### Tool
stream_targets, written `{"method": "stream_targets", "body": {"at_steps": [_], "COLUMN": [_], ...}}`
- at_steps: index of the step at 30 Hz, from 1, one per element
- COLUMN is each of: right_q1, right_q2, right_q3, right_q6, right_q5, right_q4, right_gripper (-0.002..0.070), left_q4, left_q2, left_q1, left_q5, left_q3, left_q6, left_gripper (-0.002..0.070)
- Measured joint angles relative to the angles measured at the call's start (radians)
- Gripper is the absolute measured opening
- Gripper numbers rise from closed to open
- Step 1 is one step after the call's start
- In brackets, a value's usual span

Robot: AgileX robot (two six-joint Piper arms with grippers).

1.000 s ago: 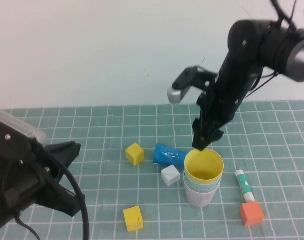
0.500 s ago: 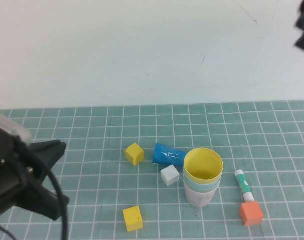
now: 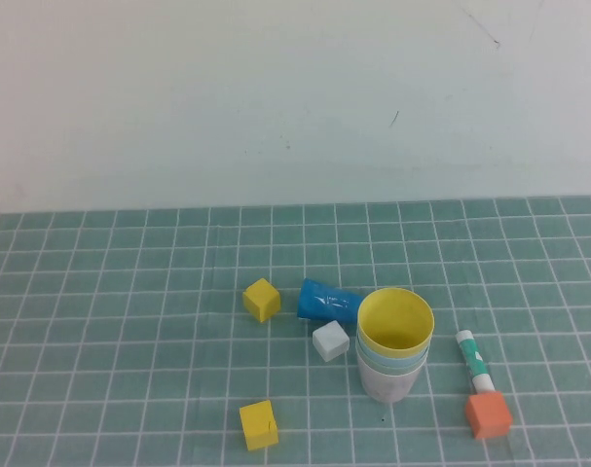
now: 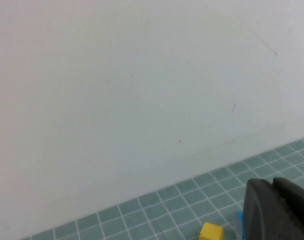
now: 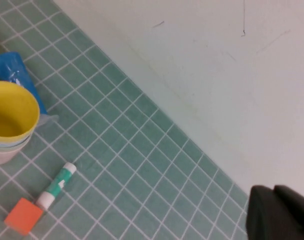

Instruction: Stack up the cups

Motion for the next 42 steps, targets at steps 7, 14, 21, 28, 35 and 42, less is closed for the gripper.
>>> {"method": "stream_targets", "body": {"at_steps": [7,14,21,28,35,42], "right_q1": [0.0,0.0,0.0,0.0,0.0,0.0], "right_q2": [-0.336,-0.612,-0.678,-0.678,-0.678,-0.678], "right_q3": [0.485,0.768,0.827,0.827,0.827,0.827], "right_q6": [0.079,0.102,0.102,0.102,0.1,0.1], "right_q5": [-0.287,-0.358,-0.404,-0.4,-0.4,-0.396], "right_q4": [0.031,0.042,0.041,0.041,0.041,0.044], "right_gripper": [-0.0001,-0.0001,-0.0001,-0.0001,-0.0001,-0.0001], "left_q4": [0.043,0.095,0.109,0.109,0.109,-0.031], "left_q2": [-0.235,-0.293,-0.293,-0.294,-0.294,-0.294], "left_q1": [0.0,0.0,0.0,0.0,0.0,0.006], "left_q5": [-0.076,-0.076,-0.114,-0.12,-0.12,-0.127], "left_q3": [0.223,0.371,0.381,0.383,0.383,0.42], "left_q6": [-0.066,-0.067,-0.067,-0.067,-0.067,-0.067], "left_gripper": [-0.0002,-0.0002,-0.0002,-0.0002,-0.0002,-0.0002]}}
